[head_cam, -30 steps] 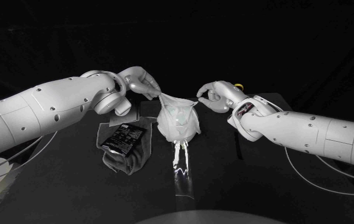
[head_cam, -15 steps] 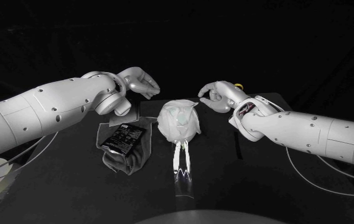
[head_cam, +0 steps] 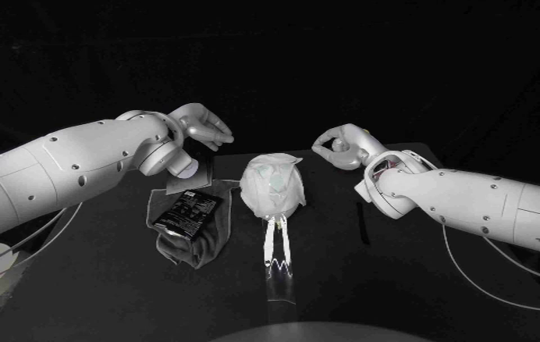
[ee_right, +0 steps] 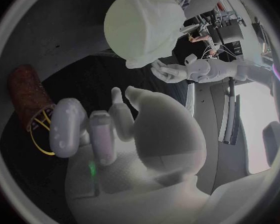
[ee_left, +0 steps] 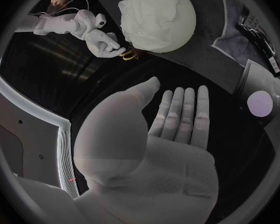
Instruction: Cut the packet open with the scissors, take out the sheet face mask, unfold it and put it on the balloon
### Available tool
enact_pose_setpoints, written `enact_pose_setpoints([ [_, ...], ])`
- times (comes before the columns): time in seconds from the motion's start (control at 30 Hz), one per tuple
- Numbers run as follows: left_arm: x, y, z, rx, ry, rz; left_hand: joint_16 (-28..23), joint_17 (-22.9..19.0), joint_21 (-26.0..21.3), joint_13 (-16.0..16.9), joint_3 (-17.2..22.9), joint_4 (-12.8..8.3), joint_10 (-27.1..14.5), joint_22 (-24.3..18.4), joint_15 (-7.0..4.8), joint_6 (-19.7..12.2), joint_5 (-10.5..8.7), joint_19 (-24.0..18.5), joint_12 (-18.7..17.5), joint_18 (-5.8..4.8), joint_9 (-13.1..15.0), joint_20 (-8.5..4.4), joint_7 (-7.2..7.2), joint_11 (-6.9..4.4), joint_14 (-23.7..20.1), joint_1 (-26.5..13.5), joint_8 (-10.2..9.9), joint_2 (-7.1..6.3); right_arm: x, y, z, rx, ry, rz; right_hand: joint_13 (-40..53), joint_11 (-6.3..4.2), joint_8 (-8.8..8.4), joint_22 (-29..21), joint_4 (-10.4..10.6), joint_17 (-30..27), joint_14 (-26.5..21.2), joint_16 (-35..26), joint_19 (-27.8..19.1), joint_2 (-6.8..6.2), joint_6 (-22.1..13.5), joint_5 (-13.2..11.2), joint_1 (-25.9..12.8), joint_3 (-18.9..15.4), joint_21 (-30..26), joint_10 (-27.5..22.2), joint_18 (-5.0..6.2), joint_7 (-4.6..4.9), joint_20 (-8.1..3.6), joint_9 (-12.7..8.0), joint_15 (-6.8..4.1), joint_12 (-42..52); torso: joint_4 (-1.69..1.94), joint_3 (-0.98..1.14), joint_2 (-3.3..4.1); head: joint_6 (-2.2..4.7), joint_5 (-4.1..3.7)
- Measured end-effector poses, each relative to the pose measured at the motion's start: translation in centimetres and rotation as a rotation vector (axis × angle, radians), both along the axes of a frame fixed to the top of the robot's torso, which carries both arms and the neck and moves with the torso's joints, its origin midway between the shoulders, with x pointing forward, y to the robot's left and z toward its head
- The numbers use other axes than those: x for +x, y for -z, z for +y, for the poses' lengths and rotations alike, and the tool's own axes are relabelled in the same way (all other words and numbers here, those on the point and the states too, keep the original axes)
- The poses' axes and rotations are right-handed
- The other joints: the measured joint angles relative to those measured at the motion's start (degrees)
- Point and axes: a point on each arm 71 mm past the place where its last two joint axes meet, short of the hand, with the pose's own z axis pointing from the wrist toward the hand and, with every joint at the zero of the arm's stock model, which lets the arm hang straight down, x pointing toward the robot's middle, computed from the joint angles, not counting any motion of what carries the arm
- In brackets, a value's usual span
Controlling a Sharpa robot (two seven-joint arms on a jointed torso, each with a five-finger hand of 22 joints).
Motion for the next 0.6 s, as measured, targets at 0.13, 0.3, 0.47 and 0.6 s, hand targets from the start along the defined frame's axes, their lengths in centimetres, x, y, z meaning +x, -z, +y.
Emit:
enact_pose_setpoints([
  [0.13, -0.2, 0.0, 0.9, -0.026, -0.031, 0.010, 0.54, -0.02, -0.08, -0.01, 0.01, 0.33, 1.01, -0.18, -0.25, 1.71, 0.00, -0.04, 0.85, 0.01, -0.09, 0.04, 0.40, -0.31, 0.26, 0.00, 0.71, 0.00, 0.1, 0.1, -0.2, 0.051, 0.038, 0.090, 0.05, -0.13, -0.38, 0.00, 1.21, 0.00, 0.00, 0.24, 1.21, 0.44, 0.57, 0.00, -0.69, -0.74, 2.53, 1.89, -0.82, -0.17, -0.13, -0.43, 0.00, 2.93, -0.02, -0.02, 0.03, 0.07, -0.16],
  [0.3, -0.8, 0.1, 2.0, -0.088, -0.069, 0.027, 2.24, 0.02, 0.14, -0.18, 0.40, 0.72, 3.38, -0.16, -1.23, 3.86, 0.00, 1.66, 2.42, 0.52, -0.35, -0.33, 0.92, -1.24, 2.49, 0.19, 1.71, 0.19, 0.4, 0.7, -0.5, 0.125, 0.099, 0.253, 0.04, -0.11, -0.66, -0.01, 2.19, 0.00, 0.00, 0.24, 1.31, 1.30, 1.33, 0.00, -2.85, -1.72, 4.80, 1.92, -0.84, -0.21, -0.21, -0.82, 0.00, 6.13, 0.03, -0.02, 0.07, 0.29, -0.48],
  [0.47, -1.5, 0.0, 2.6, -0.151, -0.089, 0.035, 4.19, 0.31, 1.75, -0.10, 0.97, 1.28, 6.81, 0.46, -2.81, 5.58, 0.00, 4.44, 4.35, 1.03, -0.80, -1.66, -0.21, -2.86, 5.96, 0.18, 2.49, 0.19, 0.8, 1.1, -0.5, 0.197, 0.152, 0.419, 0.03, -0.11, -0.66, -0.03, 2.26, -0.04, -0.01, 0.24, 1.31, 1.79, 2.29, 0.99, -5.14, -3.27, 6.54, 1.92, -1.70, -0.47, -0.21, -1.02, 0.00, 9.08, 0.10, -0.02, 0.10, 0.37, -0.75],
  [0.6, -2.0, 0.1, 2.7, -0.190, -0.097, 0.036, 4.95, 0.31, 2.47, -0.10, 0.84, 1.81, 8.14, 0.75, -3.35, 6.09, 0.00, 5.66, 5.01, 1.04, -1.03, -2.13, -0.72, -3.39, 7.50, 0.18, 2.56, 0.19, 0.8, 1.3, -0.2, 0.247, 0.176, 0.534, 0.00, -0.31, -0.88, -0.05, 2.22, -0.05, -0.11, 0.24, 1.38, 2.04, 2.82, 1.33, -6.97, -4.70, 7.46, 2.12, -1.72, -0.59, -0.29, -1.15, -0.35, 10.78, 0.12, -0.02, 0.14, 0.38, -0.90],
])
